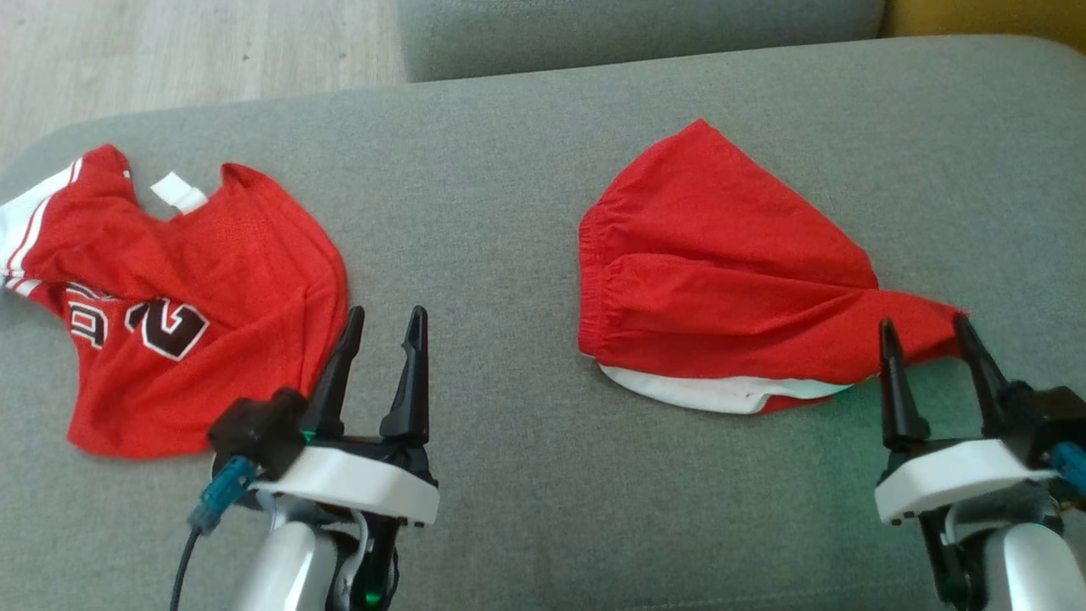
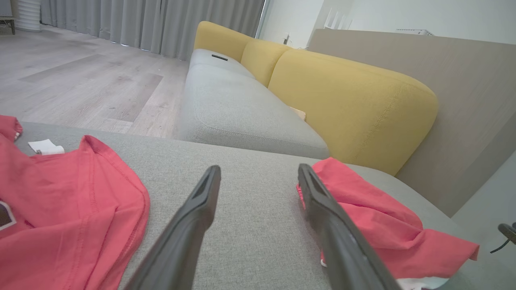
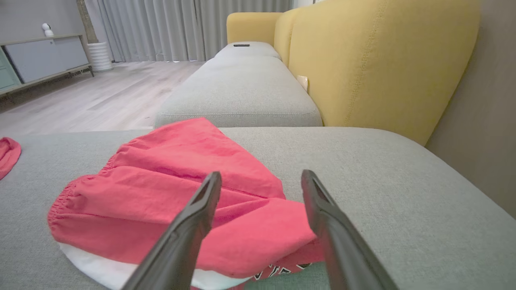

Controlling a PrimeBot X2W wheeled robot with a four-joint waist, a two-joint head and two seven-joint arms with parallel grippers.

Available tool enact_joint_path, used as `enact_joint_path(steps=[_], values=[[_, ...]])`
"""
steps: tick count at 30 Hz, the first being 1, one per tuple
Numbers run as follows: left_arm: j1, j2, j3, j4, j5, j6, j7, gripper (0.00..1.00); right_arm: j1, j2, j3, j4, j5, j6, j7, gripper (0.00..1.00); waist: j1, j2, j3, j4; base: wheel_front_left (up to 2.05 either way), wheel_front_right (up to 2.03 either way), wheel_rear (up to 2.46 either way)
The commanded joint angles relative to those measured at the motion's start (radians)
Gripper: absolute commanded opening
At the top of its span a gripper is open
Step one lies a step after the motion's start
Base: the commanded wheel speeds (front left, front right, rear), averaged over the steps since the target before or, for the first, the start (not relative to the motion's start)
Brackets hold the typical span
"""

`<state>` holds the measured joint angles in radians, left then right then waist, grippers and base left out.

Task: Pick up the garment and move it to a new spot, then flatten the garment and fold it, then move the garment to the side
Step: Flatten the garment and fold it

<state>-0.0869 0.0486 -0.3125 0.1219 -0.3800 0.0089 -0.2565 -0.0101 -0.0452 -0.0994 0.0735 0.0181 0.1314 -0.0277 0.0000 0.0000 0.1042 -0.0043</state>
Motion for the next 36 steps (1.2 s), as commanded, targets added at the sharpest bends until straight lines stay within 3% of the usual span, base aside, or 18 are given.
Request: enact_joint_path(steps=[1, 11, 30, 31, 32, 36], values=[[-0.027, 0.002, 0.032, -0.039, 0.002, 0.000, -0.005, 1.00, -0.029, -0.006, 0.010, -0.021, 0.023, -0.001, -0.018, 1.00, 0.0000, 0.0000, 0.007, -0.003, 0.00, 0.00, 0.00], [-0.044, 0.002, 0.017, -0.034, 0.002, -0.002, -0.005, 1.00, -0.065, -0.005, -0.079, 0.150, 0.111, -0.001, -0.021, 1.00, 0.0000, 0.0000, 0.032, -0.002, 0.00, 0.00, 0.00], [-0.061, 0.002, 0.005, -0.023, 0.004, -0.006, -0.005, 1.00, -0.232, -0.005, -0.071, 0.409, 0.233, -0.001, -0.075, 0.99, 0.0000, 0.0000, 0.064, 0.033, 0.00, 0.00, 0.00], [-0.061, 0.002, 0.005, -0.023, 0.004, -0.006, -0.005, 1.00, -0.239, -0.005, -0.069, 0.416, 0.234, -0.001, -0.079, 0.41, 0.0000, 0.0000, 0.064, 0.033, 0.00, 0.00, 0.00], [-0.061, 0.002, 0.005, -0.022, 0.004, -0.005, -0.005, 1.00, -0.245, -0.005, -0.063, 0.421, 0.229, -0.001, -0.088, 0.00, 0.0000, 0.0000, 0.063, 0.034, 0.00, 0.00, 0.00], [-0.058, 0.002, 0.006, -0.020, 0.003, -0.004, -0.005, 1.00, -0.257, -0.005, -0.041, 0.414, 0.203, -0.001, -0.119, 0.00, 0.0000, 0.0000, 0.055, 0.032, 0.00, 0.00, 0.00]])
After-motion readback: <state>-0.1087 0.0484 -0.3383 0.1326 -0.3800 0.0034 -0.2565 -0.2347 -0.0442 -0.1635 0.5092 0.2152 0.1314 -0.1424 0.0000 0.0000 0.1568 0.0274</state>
